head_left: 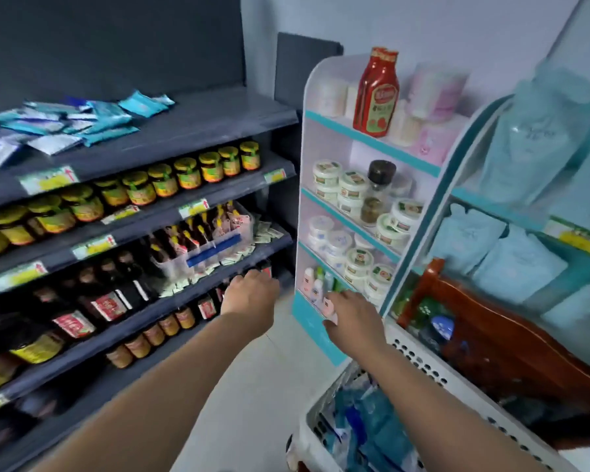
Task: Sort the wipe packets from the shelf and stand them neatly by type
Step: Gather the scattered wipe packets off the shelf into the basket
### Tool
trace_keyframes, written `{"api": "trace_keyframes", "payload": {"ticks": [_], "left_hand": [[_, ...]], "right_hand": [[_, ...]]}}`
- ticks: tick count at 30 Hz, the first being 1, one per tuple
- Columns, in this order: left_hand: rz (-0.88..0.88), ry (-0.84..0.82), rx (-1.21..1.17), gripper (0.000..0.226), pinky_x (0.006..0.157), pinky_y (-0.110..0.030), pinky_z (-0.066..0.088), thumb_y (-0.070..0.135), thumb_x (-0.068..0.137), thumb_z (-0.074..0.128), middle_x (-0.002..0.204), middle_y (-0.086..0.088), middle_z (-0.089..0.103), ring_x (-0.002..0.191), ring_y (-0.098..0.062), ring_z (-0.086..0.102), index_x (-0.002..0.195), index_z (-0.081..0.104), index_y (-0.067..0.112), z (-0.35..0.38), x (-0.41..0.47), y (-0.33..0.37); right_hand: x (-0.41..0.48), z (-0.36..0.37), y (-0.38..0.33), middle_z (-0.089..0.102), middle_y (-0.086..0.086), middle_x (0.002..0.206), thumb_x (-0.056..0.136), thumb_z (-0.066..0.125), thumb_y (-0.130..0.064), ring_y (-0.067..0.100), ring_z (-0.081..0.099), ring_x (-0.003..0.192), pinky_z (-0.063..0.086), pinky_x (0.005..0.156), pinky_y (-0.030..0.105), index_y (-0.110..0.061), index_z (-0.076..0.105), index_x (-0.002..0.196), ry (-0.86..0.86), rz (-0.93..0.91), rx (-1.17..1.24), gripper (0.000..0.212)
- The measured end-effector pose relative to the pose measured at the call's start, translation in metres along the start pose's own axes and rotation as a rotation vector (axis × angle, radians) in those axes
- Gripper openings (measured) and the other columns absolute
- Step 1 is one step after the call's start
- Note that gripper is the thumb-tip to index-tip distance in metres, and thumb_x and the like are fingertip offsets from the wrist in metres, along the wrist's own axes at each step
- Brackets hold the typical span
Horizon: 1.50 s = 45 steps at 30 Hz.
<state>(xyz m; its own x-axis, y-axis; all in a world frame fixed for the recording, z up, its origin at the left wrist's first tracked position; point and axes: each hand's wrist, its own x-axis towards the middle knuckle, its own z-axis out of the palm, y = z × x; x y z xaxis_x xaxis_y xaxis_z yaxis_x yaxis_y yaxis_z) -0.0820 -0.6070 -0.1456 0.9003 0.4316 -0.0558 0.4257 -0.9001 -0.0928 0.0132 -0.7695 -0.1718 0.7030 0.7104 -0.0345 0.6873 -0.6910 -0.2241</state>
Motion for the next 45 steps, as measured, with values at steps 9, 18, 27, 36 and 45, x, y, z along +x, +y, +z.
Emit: {"api": "trace_keyframes", "payload": {"ticks": [9,18,27,36,45], "left_hand": [[-0.142,0.195,0.074,0.028,0.093,-0.035,0.042,0.015,0.089,0.052,0.118,-0.002,0.056,0.116,-0.023,0.048,0.117,0.053,0.018,-0.049,0.013,-0.187],[-0.278,0.271,0.109,0.029,0.093,-0.036,0.041,0.021,0.087,0.054,0.120,-0.002,0.057,0.117,-0.024,0.048,0.116,0.056,0.019,-0.083,0.029,-0.339],[-0.413,0.237,0.088,0.030,0.092,-0.035,0.041,0.021,0.091,0.050,0.122,-0.003,0.056,0.118,-0.023,0.047,0.120,0.055,0.016,-0.089,0.086,-0.435],[-0.581,0.189,0.095,0.038,0.095,-0.037,0.041,0.030,0.092,0.052,0.128,-0.004,0.051,0.122,-0.024,0.045,0.127,0.048,0.018,-0.086,0.176,-0.521],[-0.671,0.085,0.178,0.061,0.107,-0.038,0.032,0.016,0.084,0.049,0.152,-0.004,0.026,0.137,-0.022,0.030,0.143,0.032,0.021,-0.071,0.229,-0.586]], "right_hand": [[0.115,-0.041,-0.152,0.056,0.002,0.119,0.088,0.060,-0.029,0.024,0.051,0.113,0.044,0.091,0.035,-0.021,0.052,0.127,0.180,-0.231,-0.038,0.040],[0.210,-0.057,-0.280,0.055,0.001,0.126,0.092,0.057,-0.033,0.022,0.049,0.119,0.044,0.092,0.032,-0.021,0.047,0.135,0.262,-0.361,-0.022,0.046],[0.314,-0.066,-0.365,0.054,0.002,0.131,0.093,0.056,-0.037,0.022,0.048,0.122,0.047,0.096,0.035,-0.021,0.046,0.136,0.276,-0.480,-0.022,0.047],[0.451,-0.070,-0.426,0.047,0.000,0.140,0.092,0.055,-0.038,0.022,0.042,0.127,0.042,0.100,0.036,-0.023,0.041,0.140,0.165,-0.649,-0.055,0.052],[0.530,-0.056,-0.476,0.042,-0.004,0.148,0.088,0.053,-0.012,0.020,0.037,0.134,0.033,0.110,0.036,-0.025,0.037,0.145,-0.038,-0.888,-0.097,0.060]]}}
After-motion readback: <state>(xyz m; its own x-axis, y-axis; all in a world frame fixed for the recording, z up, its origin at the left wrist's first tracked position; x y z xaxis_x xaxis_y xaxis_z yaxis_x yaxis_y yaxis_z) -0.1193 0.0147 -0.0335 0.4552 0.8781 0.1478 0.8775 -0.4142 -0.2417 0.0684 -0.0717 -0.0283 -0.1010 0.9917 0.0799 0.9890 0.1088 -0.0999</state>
